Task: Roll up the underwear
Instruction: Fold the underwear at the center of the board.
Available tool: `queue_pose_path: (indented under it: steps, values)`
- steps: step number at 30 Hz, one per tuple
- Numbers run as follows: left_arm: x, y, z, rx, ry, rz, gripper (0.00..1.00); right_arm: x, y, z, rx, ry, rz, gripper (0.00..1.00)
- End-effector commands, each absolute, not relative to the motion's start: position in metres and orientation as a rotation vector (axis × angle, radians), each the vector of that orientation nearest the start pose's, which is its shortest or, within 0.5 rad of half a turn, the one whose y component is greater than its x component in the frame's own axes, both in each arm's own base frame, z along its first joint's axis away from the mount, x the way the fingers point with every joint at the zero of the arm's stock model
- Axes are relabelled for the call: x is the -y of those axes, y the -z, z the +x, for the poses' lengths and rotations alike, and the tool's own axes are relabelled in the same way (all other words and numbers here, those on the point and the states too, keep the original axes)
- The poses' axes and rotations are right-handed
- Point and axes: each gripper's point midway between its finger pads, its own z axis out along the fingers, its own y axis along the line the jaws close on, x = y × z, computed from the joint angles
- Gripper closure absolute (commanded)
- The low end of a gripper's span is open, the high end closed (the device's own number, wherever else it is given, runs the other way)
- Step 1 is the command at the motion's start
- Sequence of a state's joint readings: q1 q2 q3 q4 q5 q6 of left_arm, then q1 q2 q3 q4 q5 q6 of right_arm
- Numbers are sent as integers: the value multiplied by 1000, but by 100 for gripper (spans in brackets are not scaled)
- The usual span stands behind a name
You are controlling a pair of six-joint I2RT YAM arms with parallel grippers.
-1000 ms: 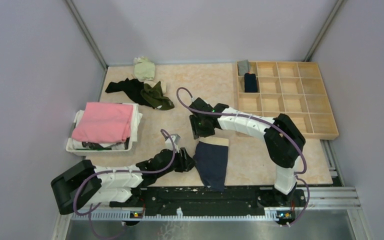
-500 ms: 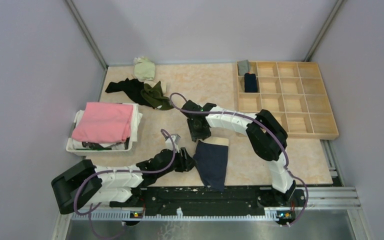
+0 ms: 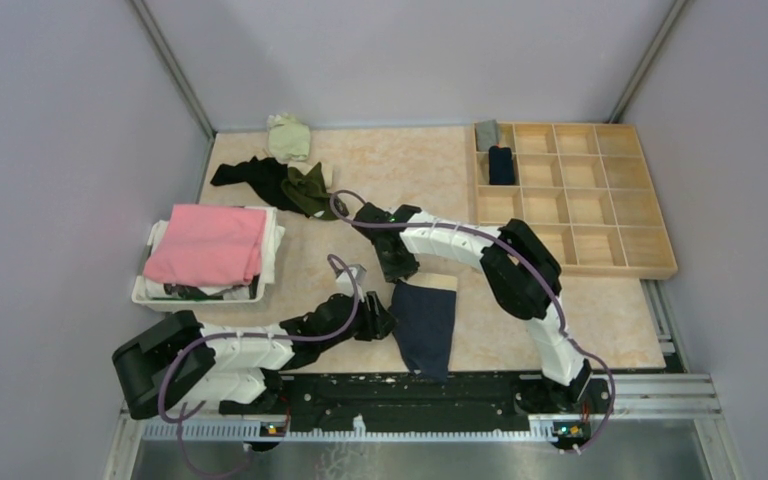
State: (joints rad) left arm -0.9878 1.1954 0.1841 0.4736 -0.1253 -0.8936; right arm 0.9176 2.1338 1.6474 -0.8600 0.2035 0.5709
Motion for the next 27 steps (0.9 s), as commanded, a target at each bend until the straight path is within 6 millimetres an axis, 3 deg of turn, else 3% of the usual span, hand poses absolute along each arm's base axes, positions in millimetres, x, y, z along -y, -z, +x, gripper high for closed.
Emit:
queue_pose_path:
  steps: [1, 5, 11, 17, 21, 27]
  values:
    - [232, 13, 149, -2434, 738, -1, 47, -308, 8, 266, -2831, 212, -513, 69]
    - [230, 15, 151, -2447, 707, -35, 45, -300, 19, 264, -2840, 289, -533, 70]
    - [221, 15, 157, -2442, 638, -68, 38, -297, 29, 262, -2848, 305, -547, 87]
    - [217, 19, 161, -2463, 554, -49, 36, -299, 29, 261, -2847, 271, -553, 92]
    - [218, 26, 154, -2502, 556, -19, 38, -300, 26, 262, -2837, 266, -550, 93]
    - [224, 32, 140, -2534, 636, 41, 51, -304, 24, 262, -2831, 222, -545, 95]
